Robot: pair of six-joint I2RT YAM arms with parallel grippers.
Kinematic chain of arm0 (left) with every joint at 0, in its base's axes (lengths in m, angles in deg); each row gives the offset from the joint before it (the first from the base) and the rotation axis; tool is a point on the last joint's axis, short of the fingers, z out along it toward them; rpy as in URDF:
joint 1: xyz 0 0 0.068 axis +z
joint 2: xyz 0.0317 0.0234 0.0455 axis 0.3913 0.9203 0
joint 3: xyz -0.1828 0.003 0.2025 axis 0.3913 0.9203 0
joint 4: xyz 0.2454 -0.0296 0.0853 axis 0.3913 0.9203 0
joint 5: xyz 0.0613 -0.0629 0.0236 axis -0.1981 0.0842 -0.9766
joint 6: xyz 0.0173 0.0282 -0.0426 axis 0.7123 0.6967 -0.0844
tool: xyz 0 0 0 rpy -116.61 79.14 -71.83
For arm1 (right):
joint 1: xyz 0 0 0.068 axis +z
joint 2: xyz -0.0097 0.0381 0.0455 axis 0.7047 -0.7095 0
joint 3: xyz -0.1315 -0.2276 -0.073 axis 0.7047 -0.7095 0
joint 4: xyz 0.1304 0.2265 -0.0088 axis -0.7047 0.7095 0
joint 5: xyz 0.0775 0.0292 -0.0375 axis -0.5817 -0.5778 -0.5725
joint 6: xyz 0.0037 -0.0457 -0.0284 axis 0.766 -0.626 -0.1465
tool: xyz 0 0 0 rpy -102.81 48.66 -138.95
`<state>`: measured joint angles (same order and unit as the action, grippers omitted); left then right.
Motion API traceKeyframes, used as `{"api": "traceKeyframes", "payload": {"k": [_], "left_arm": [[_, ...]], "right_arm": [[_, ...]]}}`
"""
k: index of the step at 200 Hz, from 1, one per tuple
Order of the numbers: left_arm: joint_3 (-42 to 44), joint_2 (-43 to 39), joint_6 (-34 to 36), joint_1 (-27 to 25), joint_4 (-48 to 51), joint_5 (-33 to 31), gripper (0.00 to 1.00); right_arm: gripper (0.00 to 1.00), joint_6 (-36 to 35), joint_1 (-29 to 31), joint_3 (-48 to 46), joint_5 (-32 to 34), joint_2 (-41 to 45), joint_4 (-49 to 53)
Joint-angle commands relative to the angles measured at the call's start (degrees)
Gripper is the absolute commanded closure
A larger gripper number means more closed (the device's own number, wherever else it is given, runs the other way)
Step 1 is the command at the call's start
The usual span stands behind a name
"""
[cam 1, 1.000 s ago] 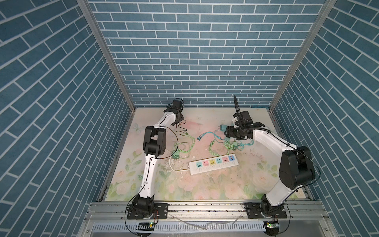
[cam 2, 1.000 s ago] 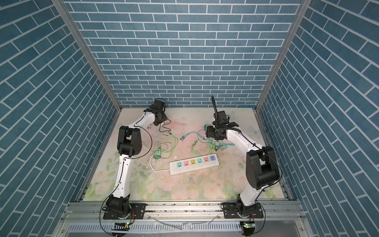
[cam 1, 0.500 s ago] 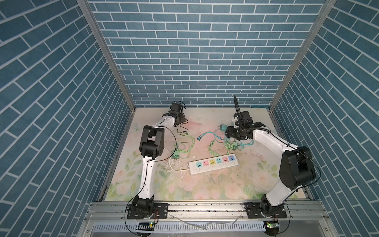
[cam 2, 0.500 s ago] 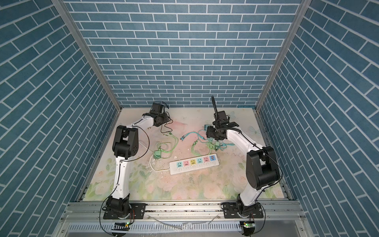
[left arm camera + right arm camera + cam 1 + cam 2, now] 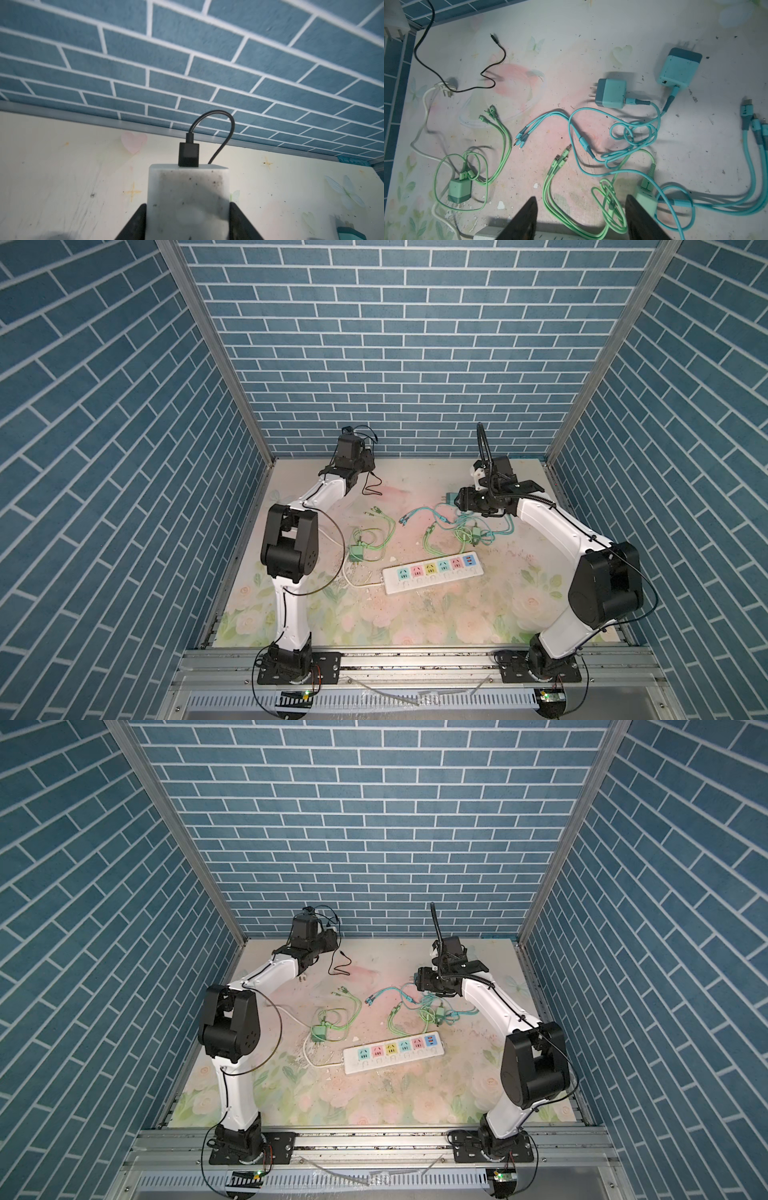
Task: Insert the plug
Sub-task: 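Lift the white charger with the left gripper and carry it toward the right gripper, then hold the white charger out with the left gripper while the right gripper grasps it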
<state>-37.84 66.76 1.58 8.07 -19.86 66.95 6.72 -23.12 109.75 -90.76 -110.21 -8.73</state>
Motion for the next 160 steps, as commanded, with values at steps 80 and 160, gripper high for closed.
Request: {"api": "traceKeyframes", "payload": {"k": [80, 160], "left_arm": [[21.3, -17.9, 12.7, -13.4, -16.2, 15.4, 0.58], [33.5, -27.1, 15.0, -18.4, -20.2, 16.2, 0.61]], "right_arm": [[0.33, 5.0, -1.0, 7.1, -14.1, 4.9, 4.4], [0.34, 2.3, -1.9, 11.1, -23.2, 6.1, 6.4]]}}
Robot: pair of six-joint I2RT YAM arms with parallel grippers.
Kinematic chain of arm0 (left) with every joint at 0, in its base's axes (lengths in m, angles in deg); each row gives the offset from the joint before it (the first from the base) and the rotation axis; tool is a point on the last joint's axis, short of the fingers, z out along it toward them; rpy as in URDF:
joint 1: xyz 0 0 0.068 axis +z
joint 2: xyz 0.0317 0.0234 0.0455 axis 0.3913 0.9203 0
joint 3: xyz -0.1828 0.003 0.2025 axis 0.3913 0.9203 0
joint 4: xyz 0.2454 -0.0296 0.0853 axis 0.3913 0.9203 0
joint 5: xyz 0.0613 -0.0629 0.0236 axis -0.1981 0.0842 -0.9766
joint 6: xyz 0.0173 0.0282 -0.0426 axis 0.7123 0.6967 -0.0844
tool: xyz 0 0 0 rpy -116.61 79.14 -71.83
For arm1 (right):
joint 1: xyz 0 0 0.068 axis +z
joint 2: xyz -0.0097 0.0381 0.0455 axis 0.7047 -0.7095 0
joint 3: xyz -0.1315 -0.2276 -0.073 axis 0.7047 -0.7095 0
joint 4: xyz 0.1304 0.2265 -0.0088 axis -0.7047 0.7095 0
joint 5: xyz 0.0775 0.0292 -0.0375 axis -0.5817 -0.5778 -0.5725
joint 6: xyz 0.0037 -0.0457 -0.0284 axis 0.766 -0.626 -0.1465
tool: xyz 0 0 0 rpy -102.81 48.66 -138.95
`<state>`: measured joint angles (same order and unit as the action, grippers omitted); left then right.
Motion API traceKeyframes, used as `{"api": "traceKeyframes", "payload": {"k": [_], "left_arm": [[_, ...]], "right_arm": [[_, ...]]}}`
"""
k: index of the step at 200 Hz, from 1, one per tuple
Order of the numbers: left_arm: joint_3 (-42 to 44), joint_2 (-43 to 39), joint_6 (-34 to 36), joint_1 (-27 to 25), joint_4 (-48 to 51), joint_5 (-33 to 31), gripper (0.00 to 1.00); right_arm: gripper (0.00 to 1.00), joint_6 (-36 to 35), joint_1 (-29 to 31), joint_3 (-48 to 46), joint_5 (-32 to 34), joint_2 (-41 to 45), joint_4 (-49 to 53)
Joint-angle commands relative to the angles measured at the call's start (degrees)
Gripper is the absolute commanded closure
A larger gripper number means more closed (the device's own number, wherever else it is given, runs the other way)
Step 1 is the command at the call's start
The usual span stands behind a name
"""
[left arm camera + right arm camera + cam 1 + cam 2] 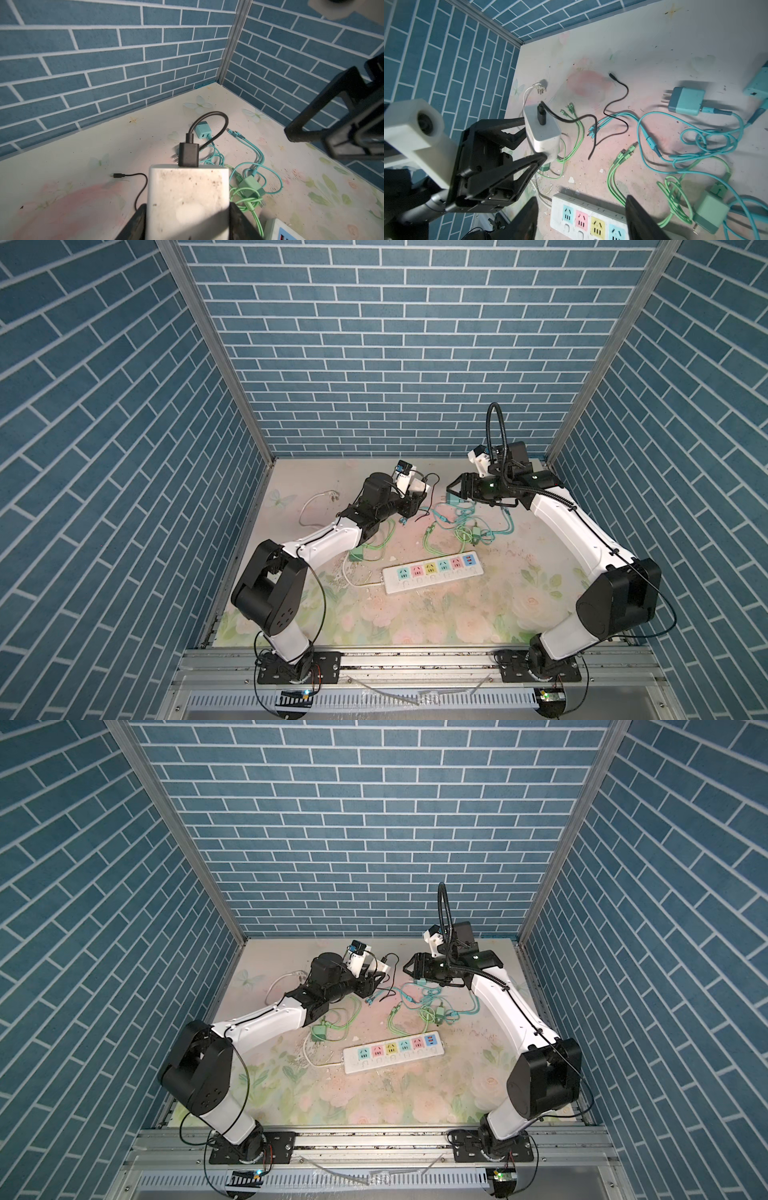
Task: Insert the plug
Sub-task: 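Hold the white charger out with the left gripper while the right gripper grasps it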
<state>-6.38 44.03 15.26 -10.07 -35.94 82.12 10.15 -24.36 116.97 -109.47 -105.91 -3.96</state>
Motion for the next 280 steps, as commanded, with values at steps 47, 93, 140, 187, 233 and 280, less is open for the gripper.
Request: {"api": "traceKeyframes", "payload": {"k": [47, 93, 140, 187, 233, 280], "left_arm": [[4.8, -9.2, 3.5, -2.2, -2.6, 2.0, 0.6], [6.0, -9.1, 6.4, -3.6, -3.9, 2.8, 0.62], [6.6, -7.8, 9.1, -4.3, -6.9, 3.1, 0.61], [4.1, -3.0, 12.7, -4.8, -9.9, 6.4, 0.6], [-1.0, 1.8, 13.2, -4.9, -8.7, 9.1, 0.62], [-1.5, 1.7, 13.5, -5.0, -9.6, 10.5, 0.62]], "right_arm": [[0.32, 0.3, -4.3, 8.6, -14.0, -1.4, 0.8], [0.32, 1.5, -4.8, 15.6, -20.6, -8.2, 2.3], [0.3, 0.3, -4.7, 17.7, -24.5, -12.2, 4.1], [0.3, -1.4, -4.4, 16.4, -24.2, -12.5, 4.8], [0.3, -4.2, -4.5, 14.7, -23.9, -11.3, 7.1], [0.29, -8.5, -4.5, 12.8, -19.1, -11.5, 10.8]]}}
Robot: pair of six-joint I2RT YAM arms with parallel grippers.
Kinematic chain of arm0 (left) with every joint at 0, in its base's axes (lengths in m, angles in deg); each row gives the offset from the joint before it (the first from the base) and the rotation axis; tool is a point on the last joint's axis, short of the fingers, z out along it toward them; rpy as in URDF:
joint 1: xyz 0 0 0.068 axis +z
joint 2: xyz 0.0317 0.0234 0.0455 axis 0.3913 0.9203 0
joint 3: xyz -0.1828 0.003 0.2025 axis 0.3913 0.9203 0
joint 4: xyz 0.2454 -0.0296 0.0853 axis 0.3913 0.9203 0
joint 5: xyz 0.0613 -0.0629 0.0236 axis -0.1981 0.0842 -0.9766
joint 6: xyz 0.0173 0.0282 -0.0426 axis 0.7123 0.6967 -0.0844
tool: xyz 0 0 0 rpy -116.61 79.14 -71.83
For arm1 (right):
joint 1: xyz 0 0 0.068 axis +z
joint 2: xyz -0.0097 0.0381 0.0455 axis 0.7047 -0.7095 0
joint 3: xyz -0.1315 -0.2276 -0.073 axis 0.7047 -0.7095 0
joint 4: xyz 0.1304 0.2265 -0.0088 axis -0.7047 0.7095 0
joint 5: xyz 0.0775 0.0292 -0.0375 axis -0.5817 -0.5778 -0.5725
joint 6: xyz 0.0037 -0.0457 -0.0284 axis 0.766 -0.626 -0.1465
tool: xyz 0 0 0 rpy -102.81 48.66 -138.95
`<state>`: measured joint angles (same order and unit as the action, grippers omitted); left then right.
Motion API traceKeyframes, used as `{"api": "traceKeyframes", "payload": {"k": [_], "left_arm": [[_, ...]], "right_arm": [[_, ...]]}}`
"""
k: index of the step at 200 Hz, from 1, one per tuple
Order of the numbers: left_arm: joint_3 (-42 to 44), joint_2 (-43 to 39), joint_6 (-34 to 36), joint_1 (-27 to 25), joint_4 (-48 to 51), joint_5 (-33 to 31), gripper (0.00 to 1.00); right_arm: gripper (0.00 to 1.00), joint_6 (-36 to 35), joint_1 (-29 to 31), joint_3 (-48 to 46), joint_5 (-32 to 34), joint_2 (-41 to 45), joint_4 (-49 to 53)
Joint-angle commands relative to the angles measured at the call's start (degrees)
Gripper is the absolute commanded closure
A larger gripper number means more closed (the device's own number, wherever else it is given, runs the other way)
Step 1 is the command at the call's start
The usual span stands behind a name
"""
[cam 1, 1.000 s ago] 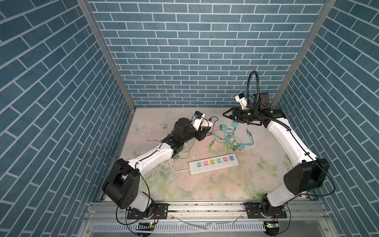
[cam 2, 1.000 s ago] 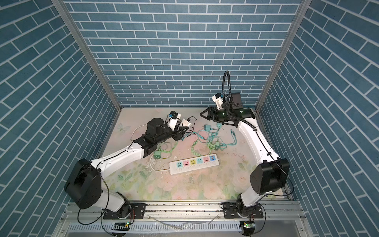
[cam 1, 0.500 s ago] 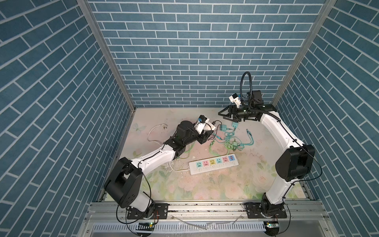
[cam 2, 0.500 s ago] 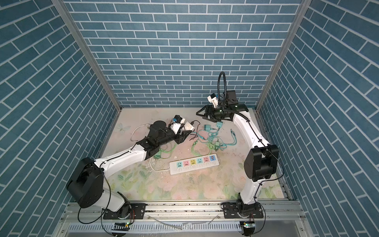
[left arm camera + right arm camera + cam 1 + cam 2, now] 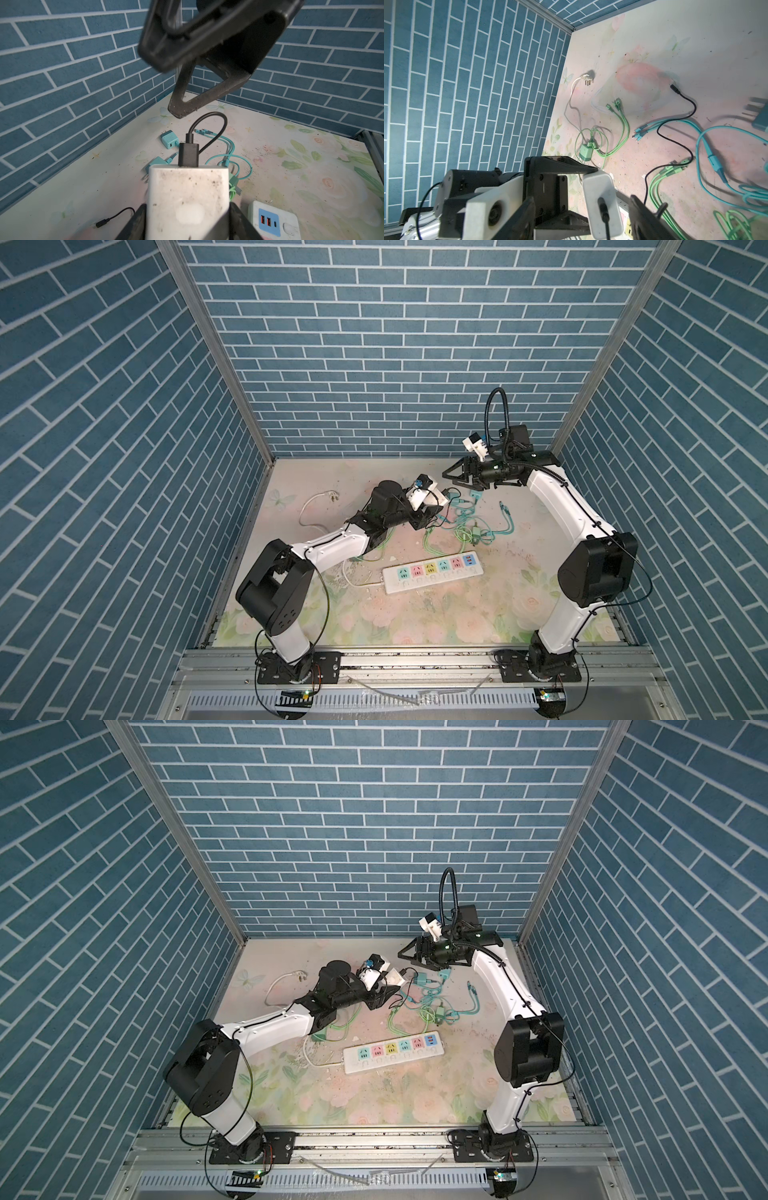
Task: Insert the plug
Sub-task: 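Hold the white charger out with the left gripper while the right gripper grasps it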
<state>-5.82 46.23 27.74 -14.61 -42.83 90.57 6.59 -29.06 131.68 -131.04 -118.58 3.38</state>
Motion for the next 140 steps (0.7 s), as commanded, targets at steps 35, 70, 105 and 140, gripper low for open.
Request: {"api": "traceKeyframes", "payload": {"k": [35, 70, 105, 140], "left_arm": [[-2.9, -0.4, 2.1, -1.0, -2.0, 2.1, 0.63], [-3.3, 0.0, 2.6, -1.2, -2.1, 1.3, 0.62], [-4.2, -0.2, 4.2, -1.2, -0.9, 0.8, 0.63], [-5.5, -0.4, 6.0, -1.2, 1.5, 0.7, 0.63]], "right_arm": [[0.3, -5.0, 0.6, -2.3, 0.1, 0.6, 2.7], [0.31, -5.7, 1.6, -2.9, -0.7, 1.0, 3.1], [0.35, -6.0, 2.2, -5.5, -0.1, 1.8, 2.8], [0.41, -6.3, 2.3, -8.6, -0.4, 3.7, 1.8]]}}
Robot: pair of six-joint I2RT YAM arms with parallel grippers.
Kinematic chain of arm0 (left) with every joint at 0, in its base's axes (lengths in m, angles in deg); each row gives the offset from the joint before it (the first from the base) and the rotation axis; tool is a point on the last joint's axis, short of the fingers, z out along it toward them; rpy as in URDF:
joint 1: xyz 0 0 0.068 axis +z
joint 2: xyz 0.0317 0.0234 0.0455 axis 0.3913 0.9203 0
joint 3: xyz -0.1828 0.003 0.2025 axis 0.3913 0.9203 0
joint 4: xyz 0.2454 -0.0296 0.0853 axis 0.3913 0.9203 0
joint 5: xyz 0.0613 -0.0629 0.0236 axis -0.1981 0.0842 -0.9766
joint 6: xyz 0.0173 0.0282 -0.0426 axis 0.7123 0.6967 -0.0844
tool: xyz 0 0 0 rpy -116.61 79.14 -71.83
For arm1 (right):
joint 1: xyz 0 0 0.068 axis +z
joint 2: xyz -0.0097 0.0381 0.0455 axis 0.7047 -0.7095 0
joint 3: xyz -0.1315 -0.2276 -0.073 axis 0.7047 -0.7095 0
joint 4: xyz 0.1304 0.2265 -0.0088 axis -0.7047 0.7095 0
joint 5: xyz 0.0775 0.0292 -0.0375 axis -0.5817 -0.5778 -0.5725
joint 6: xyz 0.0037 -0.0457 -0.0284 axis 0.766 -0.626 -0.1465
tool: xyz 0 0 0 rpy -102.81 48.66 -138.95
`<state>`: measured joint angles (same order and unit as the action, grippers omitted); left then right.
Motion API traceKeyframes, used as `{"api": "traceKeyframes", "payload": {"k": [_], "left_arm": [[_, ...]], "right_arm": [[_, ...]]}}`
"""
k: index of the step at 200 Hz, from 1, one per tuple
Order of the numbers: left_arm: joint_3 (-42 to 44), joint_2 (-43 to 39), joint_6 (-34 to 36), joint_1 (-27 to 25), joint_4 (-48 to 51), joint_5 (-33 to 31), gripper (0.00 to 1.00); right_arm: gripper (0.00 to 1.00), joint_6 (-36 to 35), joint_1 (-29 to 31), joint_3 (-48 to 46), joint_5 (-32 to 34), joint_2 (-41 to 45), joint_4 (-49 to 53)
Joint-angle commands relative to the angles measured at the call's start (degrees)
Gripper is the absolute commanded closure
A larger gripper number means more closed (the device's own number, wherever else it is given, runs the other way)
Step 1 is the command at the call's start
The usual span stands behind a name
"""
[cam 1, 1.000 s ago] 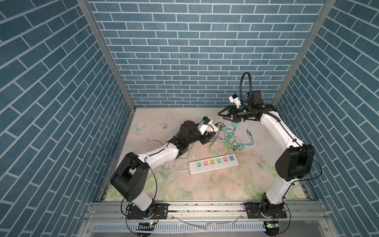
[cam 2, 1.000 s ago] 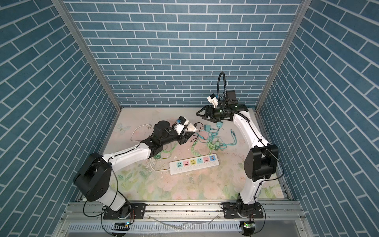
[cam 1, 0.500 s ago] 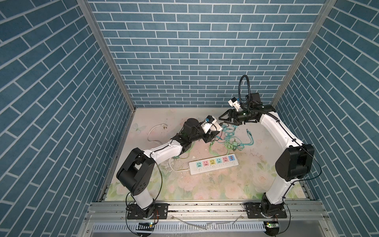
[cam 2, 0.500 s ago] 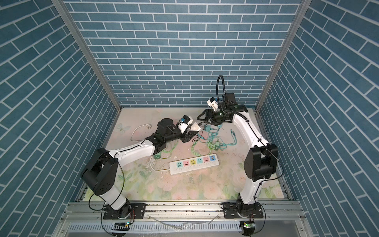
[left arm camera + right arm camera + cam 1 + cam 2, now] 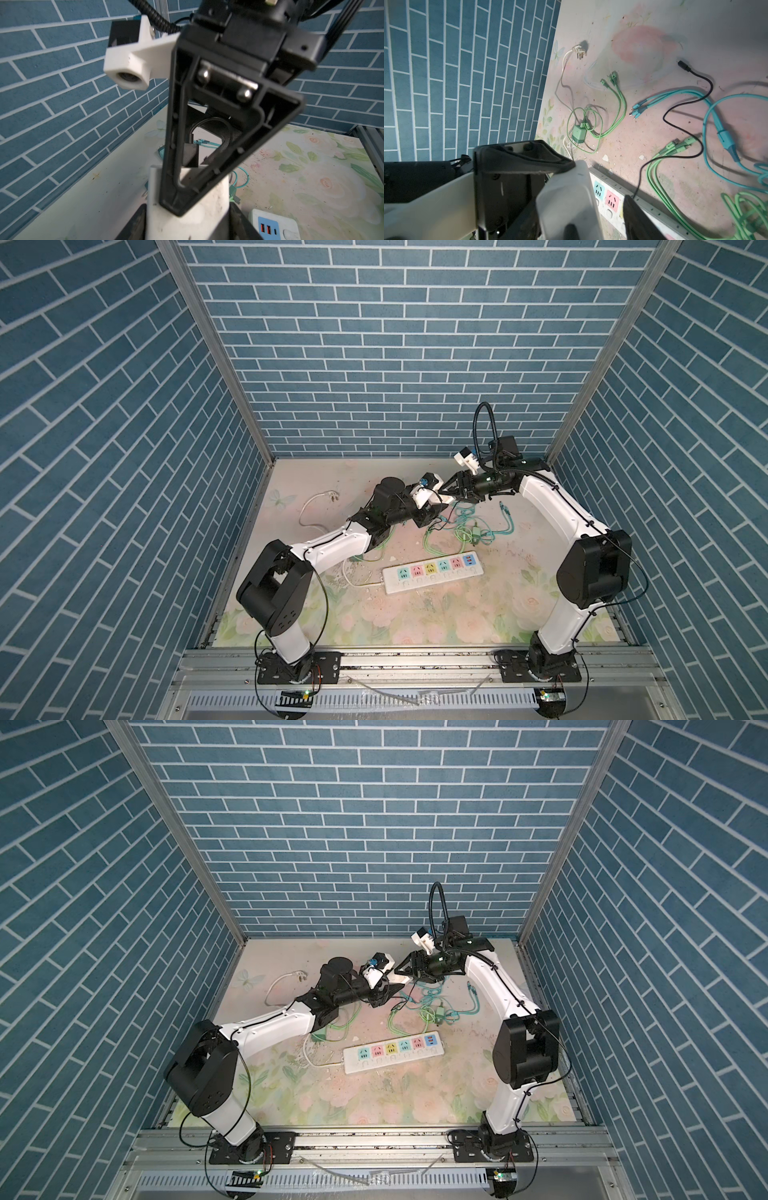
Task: Insert the plug
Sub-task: 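Hold the white charger out with the left gripper while the right gripper grasps it, then open the left gripper and draw it back while the right gripper holds the charger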
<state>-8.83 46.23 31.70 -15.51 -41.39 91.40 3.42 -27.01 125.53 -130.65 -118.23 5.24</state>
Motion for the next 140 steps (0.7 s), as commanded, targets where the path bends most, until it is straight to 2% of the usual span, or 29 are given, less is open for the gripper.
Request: {"api": "traceKeyframes", "payload": {"k": [1, 99, 140], "left_arm": [[-2.5, -0.4, 2.1, -0.3, 0.1, -0.1, 0.63], [-4.2, 1.2, 1.7, -0.7, 2.2, 1.5, 0.63], [-4.6, 1.8, 1.6, -0.8, 2.5, 1.6, 0.63]], "right_arm": [[0.41, -3.2, 0.2, -2.5, -0.8, 3.5, -0.1], [0.44, -3.8, 0.2, -1.2, -2.5, 2.5, -0.9], [0.48, -3.9, 1.1, -0.9, -3.4, 2.3, -1.5]]}}
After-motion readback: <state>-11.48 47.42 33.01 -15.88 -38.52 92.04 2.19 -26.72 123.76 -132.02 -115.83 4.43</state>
